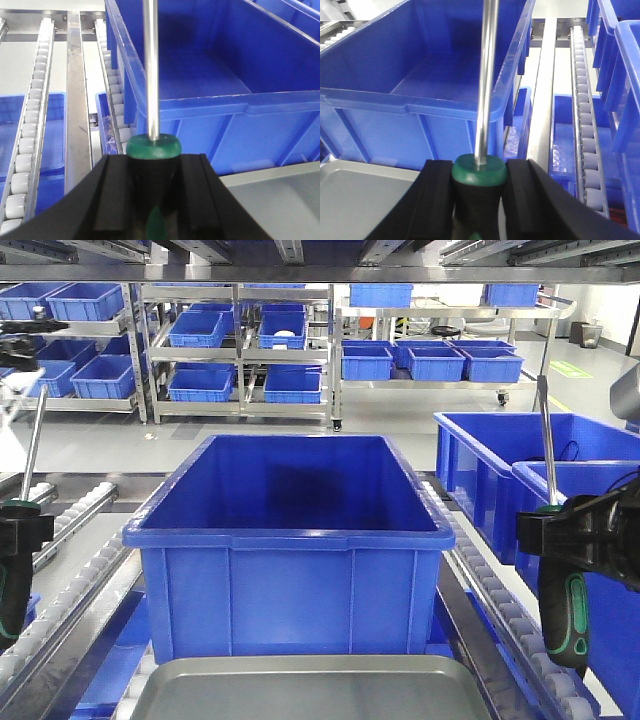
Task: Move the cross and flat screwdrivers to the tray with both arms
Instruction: 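Lower both held screwdrivers toward the grey metal tray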
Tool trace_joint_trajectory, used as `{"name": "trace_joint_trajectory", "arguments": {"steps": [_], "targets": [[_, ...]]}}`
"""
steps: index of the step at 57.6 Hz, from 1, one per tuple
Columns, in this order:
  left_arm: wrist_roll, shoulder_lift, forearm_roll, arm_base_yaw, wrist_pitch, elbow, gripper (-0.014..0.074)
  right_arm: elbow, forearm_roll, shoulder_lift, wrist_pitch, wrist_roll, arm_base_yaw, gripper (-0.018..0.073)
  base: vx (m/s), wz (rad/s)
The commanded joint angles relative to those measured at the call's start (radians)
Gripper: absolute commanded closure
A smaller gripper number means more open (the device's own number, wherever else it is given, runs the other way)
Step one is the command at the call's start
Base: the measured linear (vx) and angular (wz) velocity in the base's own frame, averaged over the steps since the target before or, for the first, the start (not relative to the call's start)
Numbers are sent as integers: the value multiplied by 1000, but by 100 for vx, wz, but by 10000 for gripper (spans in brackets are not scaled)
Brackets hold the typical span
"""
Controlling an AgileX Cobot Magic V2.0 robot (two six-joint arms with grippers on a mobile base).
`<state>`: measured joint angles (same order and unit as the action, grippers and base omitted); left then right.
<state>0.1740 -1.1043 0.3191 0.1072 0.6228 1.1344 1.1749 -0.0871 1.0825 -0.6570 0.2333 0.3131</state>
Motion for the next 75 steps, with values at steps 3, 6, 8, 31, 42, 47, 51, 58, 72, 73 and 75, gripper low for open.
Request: {"name": "trace_joint_trajectory", "arguments": {"steps": [3, 6, 8, 31, 42, 47, 51, 58, 72, 73, 75], "targets": [[-2, 26, 24, 6, -85, 37, 597, 34, -8, -16, 93, -6, -4, 568, 0, 0], [-2, 26, 24, 6, -85, 37, 597, 34, -8, -16, 93, -6, -4, 568, 0, 0], [-2, 26, 24, 6, -85, 37, 597, 34, -8, -16, 93, -6, -4, 568, 0, 0], [-13, -9, 226, 22, -24, 37, 597, 34, 128, 2, 75, -52, 13, 568, 0, 0], [50, -148, 409, 134, 94, 37, 597, 34, 316, 110, 0, -201, 98, 568, 0, 0], [46, -215, 409, 174, 133, 37, 597, 34, 378, 165, -21, -201, 117, 566, 0, 0], [44, -257, 413, 189, 155, 37, 597, 34, 414, 208, -53, -201, 117, 564, 0, 0], [44, -315, 436, 197, 194, 37, 596, 34, 441, 288, -122, -201, 117, 561, 0, 0], [44, -384, 443, 196, 205, 37, 579, 34, 459, 407, -142, -201, 117, 505, 0, 0], [44, -385, 442, 196, 205, 36, 575, 34, 459, 412, -145, -201, 117, 498, 0, 0], [44, -388, 443, 196, 205, 36, 563, 34, 461, 424, -149, -199, 117, 472, 0, 0]]}}
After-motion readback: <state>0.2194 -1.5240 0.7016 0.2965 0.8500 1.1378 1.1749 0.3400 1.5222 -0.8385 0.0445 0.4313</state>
